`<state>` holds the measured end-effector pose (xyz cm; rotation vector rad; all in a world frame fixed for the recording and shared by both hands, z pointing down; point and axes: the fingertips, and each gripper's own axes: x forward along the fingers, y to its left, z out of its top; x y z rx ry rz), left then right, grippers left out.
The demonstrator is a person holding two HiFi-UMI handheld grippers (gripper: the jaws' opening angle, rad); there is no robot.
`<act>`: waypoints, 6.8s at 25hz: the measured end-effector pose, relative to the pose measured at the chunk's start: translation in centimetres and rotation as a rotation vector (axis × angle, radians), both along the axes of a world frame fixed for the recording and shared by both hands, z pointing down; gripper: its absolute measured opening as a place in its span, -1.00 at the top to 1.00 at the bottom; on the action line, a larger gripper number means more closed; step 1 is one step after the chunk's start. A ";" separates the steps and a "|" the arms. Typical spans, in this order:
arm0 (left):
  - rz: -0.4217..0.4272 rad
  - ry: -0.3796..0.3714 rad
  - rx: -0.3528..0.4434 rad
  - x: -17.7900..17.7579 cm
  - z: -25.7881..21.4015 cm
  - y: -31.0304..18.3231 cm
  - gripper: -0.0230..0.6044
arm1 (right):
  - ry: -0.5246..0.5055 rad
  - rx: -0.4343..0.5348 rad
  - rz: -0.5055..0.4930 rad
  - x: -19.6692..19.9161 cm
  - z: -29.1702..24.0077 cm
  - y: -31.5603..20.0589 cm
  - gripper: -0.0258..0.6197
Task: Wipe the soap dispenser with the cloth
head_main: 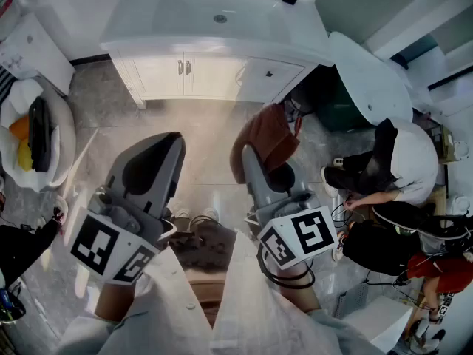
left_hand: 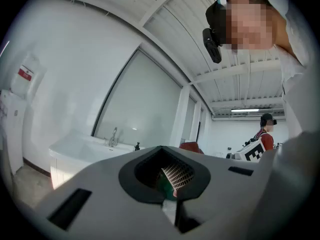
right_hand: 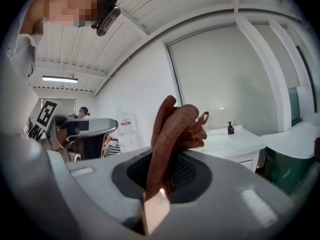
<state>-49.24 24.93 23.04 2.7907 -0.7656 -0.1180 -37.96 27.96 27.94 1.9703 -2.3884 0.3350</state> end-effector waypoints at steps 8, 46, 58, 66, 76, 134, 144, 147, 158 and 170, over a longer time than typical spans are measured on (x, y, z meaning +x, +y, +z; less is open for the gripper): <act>0.008 0.000 -0.004 0.3 0.1 -0.1 0.92 | -0.002 -0.003 0.001 0.1 0.0 -0.2 0.75; 0.271 0.051 -0.010 -1.3 1.1 1.5 0.92 | 0.031 -0.010 0.298 -1.6 0.2 5.0 0.75; 0.323 0.036 0.003 5.8 0.5 2.1 0.92 | 0.017 -0.004 0.343 5.0 0.0 5.9 0.75; 0.345 0.020 0.000 13.2 0.8 2.0 0.92 | -0.003 -0.009 0.364 12.3 0.5 5.9 0.75; 0.328 0.026 0.002 22.2 0.3 1.4 0.92 | -0.005 -0.005 0.356 21.6 0.3 5.5 0.75; 0.406 0.040 0.007 45.9 0.3 -4.4 0.92 | -0.031 0.007 0.441 43.9 1.5 1.9 0.75; 0.418 0.050 -0.001 50.5 -0.2 -10.8 0.92 | -0.020 -0.002 0.454 48.7 0.8 -4.4 0.75; 0.419 0.055 0.005 51.9 -0.8 -12.9 0.92 | -0.014 -0.001 0.458 50.1 0.3 -6.3 0.75; 0.378 0.056 0.021 55.3 -0.9 -21.4 0.92 | -0.009 0.000 0.433 54.2 0.1 -15.0 0.75; 0.274 0.064 0.003 52.7 -0.2 -27.6 0.92 | -0.005 -0.005 0.337 53.0 0.3 -22.2 0.75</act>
